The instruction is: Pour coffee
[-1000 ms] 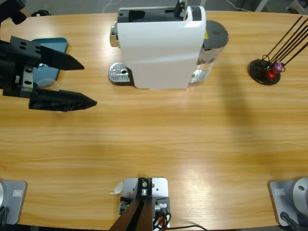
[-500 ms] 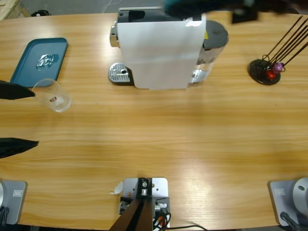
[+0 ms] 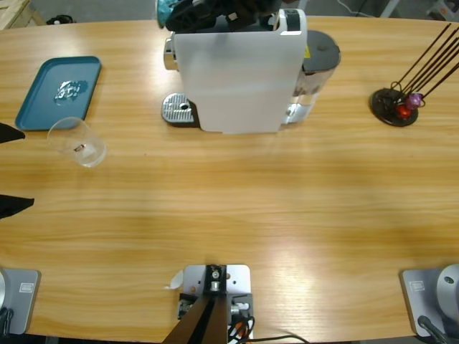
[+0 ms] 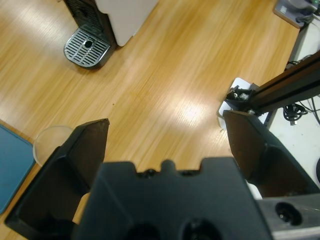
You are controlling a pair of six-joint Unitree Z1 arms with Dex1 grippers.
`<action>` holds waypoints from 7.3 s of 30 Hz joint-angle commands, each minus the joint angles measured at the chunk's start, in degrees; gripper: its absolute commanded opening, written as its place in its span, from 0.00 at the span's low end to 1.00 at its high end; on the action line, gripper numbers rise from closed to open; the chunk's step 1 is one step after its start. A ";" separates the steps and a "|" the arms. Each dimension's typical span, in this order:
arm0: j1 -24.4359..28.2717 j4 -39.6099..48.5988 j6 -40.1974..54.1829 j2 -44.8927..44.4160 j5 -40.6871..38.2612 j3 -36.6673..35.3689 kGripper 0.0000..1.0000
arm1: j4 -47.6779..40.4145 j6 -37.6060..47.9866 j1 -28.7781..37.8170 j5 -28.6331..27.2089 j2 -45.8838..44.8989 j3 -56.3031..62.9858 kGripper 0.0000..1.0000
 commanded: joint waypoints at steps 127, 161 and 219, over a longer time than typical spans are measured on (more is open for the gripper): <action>-0.05 -1.79 -7.76 -4.64 8.54 4.78 1.00 | 2.12 56.16 18.15 -50.46 19.77 -3.08 0.00; 7.97 -1.95 -5.23 -5.22 12.28 7.83 0.99 | 9.95 33.50 18.34 -46.12 3.00 -13.78 1.00; 13.92 -40.64 3.41 17.96 7.90 22.87 0.35 | 20.49 34.82 21.79 -53.54 -10.03 -4.42 1.00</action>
